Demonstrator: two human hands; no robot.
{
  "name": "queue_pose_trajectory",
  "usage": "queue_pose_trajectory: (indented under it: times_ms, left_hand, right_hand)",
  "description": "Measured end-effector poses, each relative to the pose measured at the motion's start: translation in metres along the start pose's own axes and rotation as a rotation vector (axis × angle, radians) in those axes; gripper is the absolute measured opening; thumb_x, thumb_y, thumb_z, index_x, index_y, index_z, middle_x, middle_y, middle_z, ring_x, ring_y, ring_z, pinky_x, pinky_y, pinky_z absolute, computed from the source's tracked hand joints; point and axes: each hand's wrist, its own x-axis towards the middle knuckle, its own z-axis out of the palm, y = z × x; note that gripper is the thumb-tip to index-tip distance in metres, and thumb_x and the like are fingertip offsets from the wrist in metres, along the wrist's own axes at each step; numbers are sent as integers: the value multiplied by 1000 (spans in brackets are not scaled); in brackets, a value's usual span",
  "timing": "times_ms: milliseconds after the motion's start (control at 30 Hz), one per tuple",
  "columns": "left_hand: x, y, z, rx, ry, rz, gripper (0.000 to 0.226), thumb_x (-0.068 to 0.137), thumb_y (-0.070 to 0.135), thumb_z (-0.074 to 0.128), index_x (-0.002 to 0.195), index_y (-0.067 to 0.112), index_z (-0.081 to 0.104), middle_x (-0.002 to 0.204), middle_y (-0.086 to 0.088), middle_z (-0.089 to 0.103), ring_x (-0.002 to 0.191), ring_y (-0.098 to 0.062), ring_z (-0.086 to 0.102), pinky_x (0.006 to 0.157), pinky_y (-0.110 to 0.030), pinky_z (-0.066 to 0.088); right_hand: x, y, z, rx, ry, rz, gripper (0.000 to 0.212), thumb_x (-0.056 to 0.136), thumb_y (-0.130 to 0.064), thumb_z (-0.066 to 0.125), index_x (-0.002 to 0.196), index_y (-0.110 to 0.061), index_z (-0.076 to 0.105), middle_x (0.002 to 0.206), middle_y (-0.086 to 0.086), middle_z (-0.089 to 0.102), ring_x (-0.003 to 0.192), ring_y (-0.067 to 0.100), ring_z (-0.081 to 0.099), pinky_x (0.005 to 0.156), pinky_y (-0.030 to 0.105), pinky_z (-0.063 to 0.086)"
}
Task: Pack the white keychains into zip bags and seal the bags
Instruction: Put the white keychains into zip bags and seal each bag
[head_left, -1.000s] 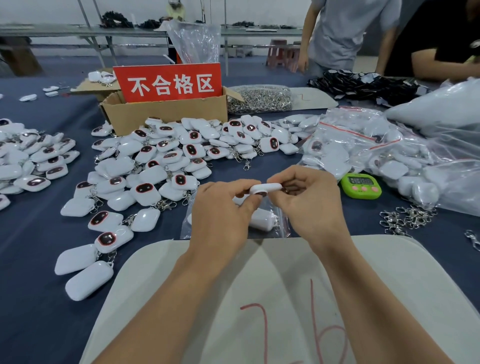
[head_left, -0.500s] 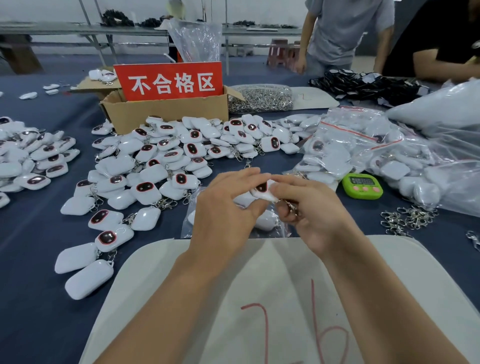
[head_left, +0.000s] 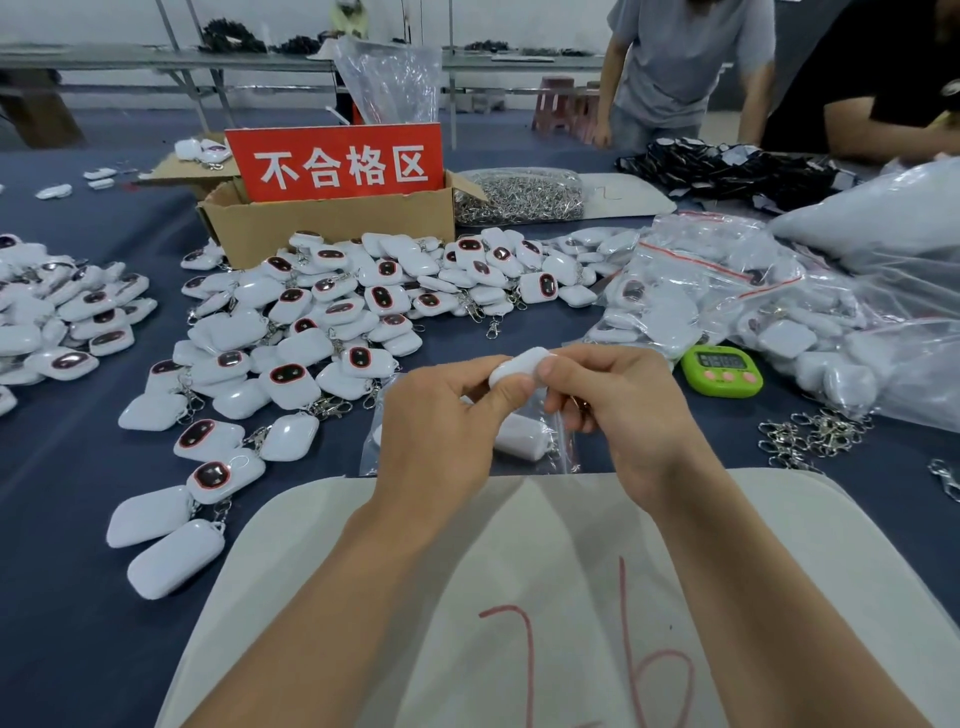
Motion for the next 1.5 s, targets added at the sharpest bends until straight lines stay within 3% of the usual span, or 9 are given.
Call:
queue_pose_trajectory:
  times_ms: [100, 267, 433, 567, 833, 1033, 1300, 1433, 1500]
  left_hand:
    - [3, -6, -8, 37, 199, -121, 20, 90, 38, 74, 109, 40, 78, 84, 28, 73, 84, 5, 65, 88, -19, 50]
    - [13, -18, -34, 144, 443, -246, 26, 90, 43, 66, 66, 34, 68, 67, 18, 67, 68, -10, 63, 73, -35, 52]
    - [-7, 1, 12, 547, 63, -99, 46, 76, 74, 49, 63, 34, 65, 58, 13, 61, 61, -8, 54, 56, -25, 32]
    - [-14, 7, 38, 733, -147, -72, 55, 72, 83, 39, 63, 33, 60, 68, 7, 66, 74, -21, 61, 54, -32, 21]
    - [-14, 6, 37, 596, -76, -40, 35, 88, 53, 46, 78, 26, 67, 69, 4, 66, 73, -22, 61, 62, -34, 37]
    - [-14, 4, 29, 422, -94, 34, 35, 93, 45, 48, 63, 26, 51, 57, 6, 50, 67, -20, 52, 61, -37, 30]
    - [22, -16, -28, 152, 481, -305, 51, 101, 42, 44, 63, 14, 62, 56, 2, 59, 66, -24, 59, 64, -37, 42]
    - [30, -37, -48, 443, 454, -290, 15, 96, 21, 54, 89, 22, 68, 86, 7, 67, 98, -28, 59, 79, -37, 40]
    - [29, -46, -49, 598, 277, -212, 37, 89, 6, 57, 121, 23, 67, 123, 3, 64, 126, -27, 48, 100, -37, 35]
  right_hand:
    - [5, 5, -8, -194, 286, 21, 11, 81, -25, 79, 70, -25, 79, 54, -5, 62, 50, 7, 50, 57, 23, 42]
    - [9, 4, -26, -530, 503, 83, 12, 74, -29, 73, 69, -39, 71, 47, -9, 60, 54, 13, 56, 57, 27, 43]
    - [13, 11, -22, -536, 416, 194, 19, 73, -28, 77, 60, -16, 70, 52, 0, 65, 60, 20, 57, 58, 27, 40]
    - [13, 10, -21, -447, 317, 193, 16, 75, -28, 77, 60, -25, 73, 52, 1, 66, 54, 12, 55, 56, 26, 39]
    - [12, 13, -15, -428, 254, 168, 26, 86, -29, 71, 63, -16, 73, 55, 0, 69, 41, 6, 52, 54, 25, 41]
    - [7, 10, -2, -588, 117, 130, 39, 88, -19, 57, 49, -13, 50, 45, -3, 48, 46, 10, 39, 49, 27, 33]
    - [7, 10, -16, -840, 110, 90, 20, 86, -20, 59, 71, -19, 73, 56, -3, 62, 55, 18, 48, 54, 26, 47]
    - [13, 14, -18, -694, 372, 18, 18, 87, -21, 64, 80, -13, 78, 61, 5, 63, 57, 19, 46, 54, 22, 41]
    - [12, 13, -16, -640, 434, -73, 17, 87, -18, 64, 79, -12, 78, 65, 5, 67, 58, 20, 50, 50, 15, 37]
